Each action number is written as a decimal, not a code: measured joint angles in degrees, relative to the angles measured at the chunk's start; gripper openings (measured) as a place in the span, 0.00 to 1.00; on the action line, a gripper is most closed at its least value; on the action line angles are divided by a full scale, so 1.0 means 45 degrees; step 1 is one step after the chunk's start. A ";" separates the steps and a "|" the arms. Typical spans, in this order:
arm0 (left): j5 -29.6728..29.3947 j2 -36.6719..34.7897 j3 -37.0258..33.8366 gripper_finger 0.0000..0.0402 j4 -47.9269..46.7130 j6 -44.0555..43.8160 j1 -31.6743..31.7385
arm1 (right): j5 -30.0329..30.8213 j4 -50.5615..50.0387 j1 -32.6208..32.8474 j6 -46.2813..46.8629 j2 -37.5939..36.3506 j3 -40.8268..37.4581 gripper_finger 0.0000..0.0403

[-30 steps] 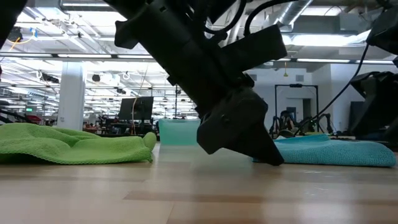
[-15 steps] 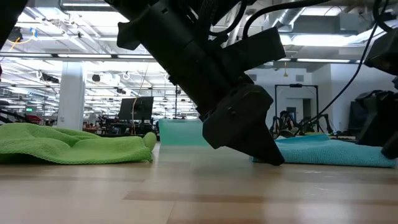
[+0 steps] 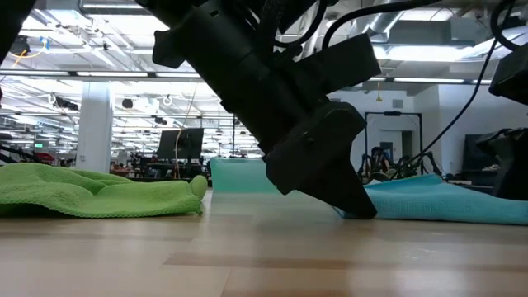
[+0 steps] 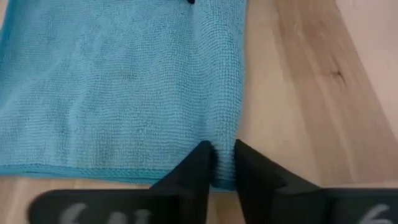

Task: Roll microfiber towels into tight, uniform cylinder then place into a basket
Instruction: Roll the blue microfiber cloth

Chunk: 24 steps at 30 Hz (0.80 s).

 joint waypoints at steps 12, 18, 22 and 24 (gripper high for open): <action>0.2759 0.0056 0.1862 0.03 -0.2576 -0.3372 -0.0088 | -0.0695 0.0005 0.0600 -0.1229 0.0000 0.0591 0.59; 0.4165 0.0056 0.2327 0.03 -0.2751 -0.4999 -0.0112 | -0.0687 -0.0333 0.0977 -0.2507 0.0000 0.1817 0.59; 0.4221 0.0056 0.2327 0.03 -0.2788 -0.5424 -0.0112 | -0.0641 -0.0555 0.1270 -0.3379 0.0000 0.2624 0.59; 0.4202 0.0056 0.2327 0.03 -0.2824 -0.5553 -0.0073 | -0.0568 -0.0552 0.1391 -0.3732 0.0000 0.2805 0.59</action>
